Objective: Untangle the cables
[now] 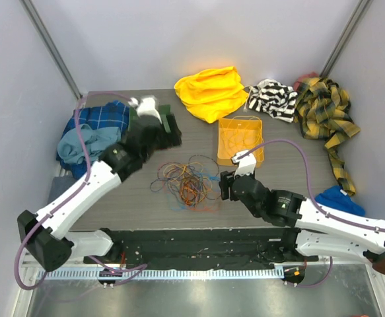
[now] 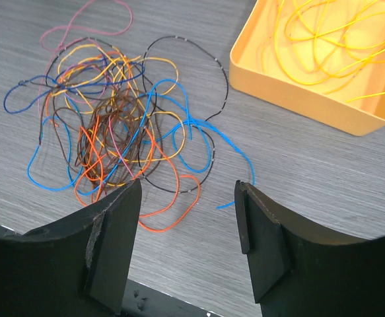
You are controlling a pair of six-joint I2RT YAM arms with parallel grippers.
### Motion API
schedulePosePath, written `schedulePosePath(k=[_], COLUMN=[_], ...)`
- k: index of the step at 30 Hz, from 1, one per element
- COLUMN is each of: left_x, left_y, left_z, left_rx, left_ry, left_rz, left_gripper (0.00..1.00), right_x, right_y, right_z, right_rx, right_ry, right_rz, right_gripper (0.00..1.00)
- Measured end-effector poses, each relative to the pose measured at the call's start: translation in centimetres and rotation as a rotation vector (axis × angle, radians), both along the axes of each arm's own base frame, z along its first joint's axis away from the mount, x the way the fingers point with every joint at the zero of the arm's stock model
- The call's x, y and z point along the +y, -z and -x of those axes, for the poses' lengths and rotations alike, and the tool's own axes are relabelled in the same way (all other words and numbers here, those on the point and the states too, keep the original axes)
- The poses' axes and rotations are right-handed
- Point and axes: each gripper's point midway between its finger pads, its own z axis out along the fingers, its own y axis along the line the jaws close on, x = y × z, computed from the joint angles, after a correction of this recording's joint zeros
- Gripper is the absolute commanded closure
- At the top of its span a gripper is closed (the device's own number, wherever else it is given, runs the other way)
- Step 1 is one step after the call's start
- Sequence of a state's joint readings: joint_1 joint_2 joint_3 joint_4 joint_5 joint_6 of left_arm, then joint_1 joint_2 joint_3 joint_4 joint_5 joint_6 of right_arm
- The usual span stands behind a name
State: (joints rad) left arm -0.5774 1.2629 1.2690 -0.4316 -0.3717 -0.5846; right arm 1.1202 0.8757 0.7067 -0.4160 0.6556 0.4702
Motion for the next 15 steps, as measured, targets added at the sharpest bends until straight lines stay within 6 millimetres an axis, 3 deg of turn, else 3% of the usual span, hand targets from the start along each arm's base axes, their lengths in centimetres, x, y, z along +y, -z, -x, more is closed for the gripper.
schedulePosePath(k=[1, 3, 5, 8, 11, 15], left_x=[-2.1, -4.1, -4.1, -2.6, -1.3, -0.9], left_y=[1.2, 5.4, 10.5, 15.4, 16.0, 14.4], left_z=[1.8, 5.1, 8.0, 12.1, 14.3, 14.3], left_rx=[0.027, 0.110, 0.221, 0.336, 0.353, 0.308], left_ry=[0.068, 0.146, 0.172, 0.179, 0.165, 0.135], left_rz=[-0.004, -0.027, -0.073, -0.118, -0.088, -0.025], left_gripper=[0.16, 0.18, 0.19, 0.19, 0.19, 0.19], right_x=[0.2, 0.6, 1.1, 1.7, 2.3, 3.5], right_y=[0.2, 0.9, 1.4, 2.0, 2.8, 5.3], right_z=[0.0, -0.1, -0.1, -0.1, -0.4, -1.5], right_rx=[0.006, 0.019, 0.032, 0.043, 0.050, 0.102], right_ry=[-0.003, -0.011, -0.019, -0.029, -0.024, 0.005], right_rz=[0.005, 0.018, 0.029, 0.030, 0.027, 0.029], right_gripper=[0.35, 0.35, 0.35, 0.34, 0.34, 0.36])
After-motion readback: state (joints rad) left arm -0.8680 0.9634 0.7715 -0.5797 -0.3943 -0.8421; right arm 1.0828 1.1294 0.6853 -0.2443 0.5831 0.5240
